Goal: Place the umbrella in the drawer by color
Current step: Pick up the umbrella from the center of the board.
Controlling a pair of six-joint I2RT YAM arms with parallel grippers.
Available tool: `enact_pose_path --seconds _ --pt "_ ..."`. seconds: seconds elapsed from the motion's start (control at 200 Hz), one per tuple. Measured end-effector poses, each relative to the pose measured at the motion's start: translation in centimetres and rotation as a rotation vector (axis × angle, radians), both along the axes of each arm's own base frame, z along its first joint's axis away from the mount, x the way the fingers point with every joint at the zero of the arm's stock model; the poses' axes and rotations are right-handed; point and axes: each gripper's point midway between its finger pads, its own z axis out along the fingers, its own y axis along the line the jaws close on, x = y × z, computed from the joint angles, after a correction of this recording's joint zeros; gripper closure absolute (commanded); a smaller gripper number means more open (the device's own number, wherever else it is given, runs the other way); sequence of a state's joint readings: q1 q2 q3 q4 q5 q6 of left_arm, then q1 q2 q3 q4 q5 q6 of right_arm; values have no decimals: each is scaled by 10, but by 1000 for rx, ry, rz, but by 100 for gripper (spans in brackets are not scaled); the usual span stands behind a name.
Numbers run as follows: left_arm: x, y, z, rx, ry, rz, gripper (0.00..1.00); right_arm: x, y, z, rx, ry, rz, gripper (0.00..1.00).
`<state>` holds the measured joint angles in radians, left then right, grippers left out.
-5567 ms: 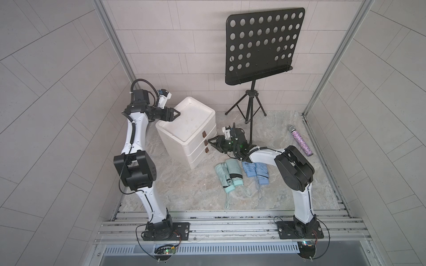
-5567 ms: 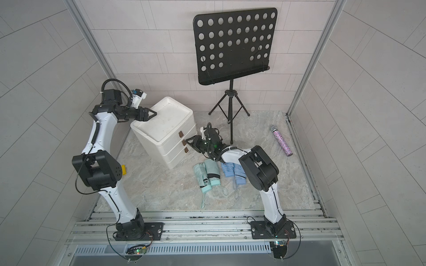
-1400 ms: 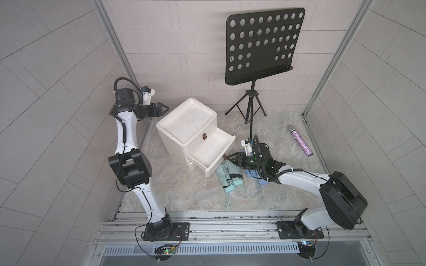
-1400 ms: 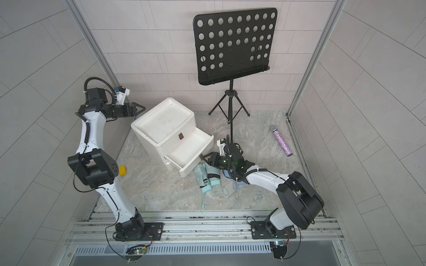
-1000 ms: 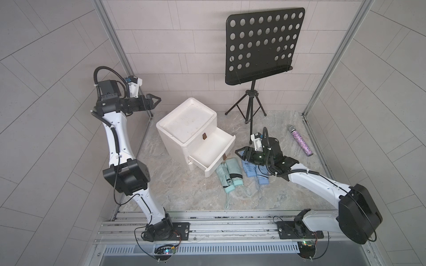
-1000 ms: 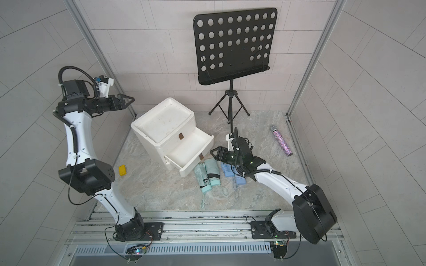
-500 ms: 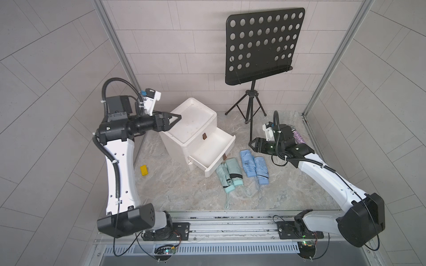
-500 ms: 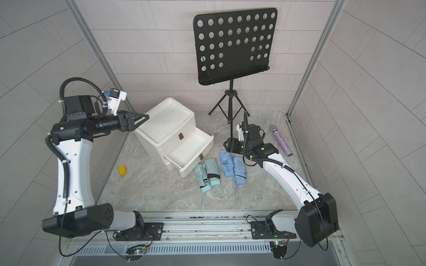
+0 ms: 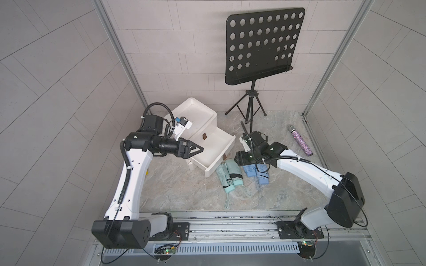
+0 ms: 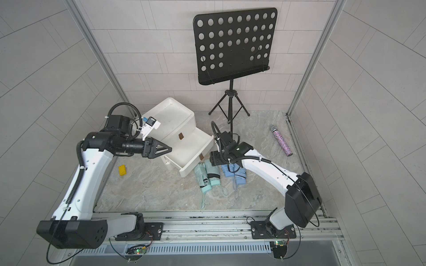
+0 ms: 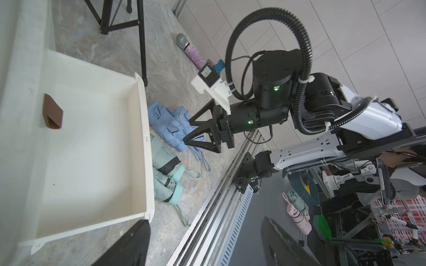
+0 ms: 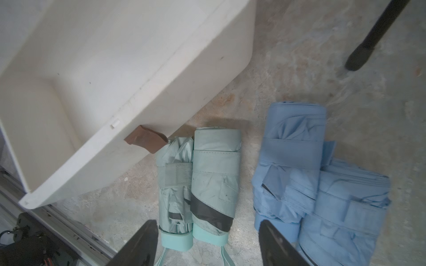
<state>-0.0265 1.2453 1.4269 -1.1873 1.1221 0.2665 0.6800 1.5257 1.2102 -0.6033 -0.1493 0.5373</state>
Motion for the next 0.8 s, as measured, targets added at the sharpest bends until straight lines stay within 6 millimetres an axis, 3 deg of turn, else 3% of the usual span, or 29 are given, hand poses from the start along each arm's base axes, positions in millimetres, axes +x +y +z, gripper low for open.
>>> enact_pose_path --seconds 0.125,0.315,0.796 --pt "-16 -6 -11 13 12 -37 18 -8 13 -30 -71 43 21 26" --pt "-30 -9 -15 17 5 -58 18 -4 16 -49 -106 50 -1 26" --pt "-32 -8 -19 19 3 -59 18 -2 10 -99 -173 97 -41 26"
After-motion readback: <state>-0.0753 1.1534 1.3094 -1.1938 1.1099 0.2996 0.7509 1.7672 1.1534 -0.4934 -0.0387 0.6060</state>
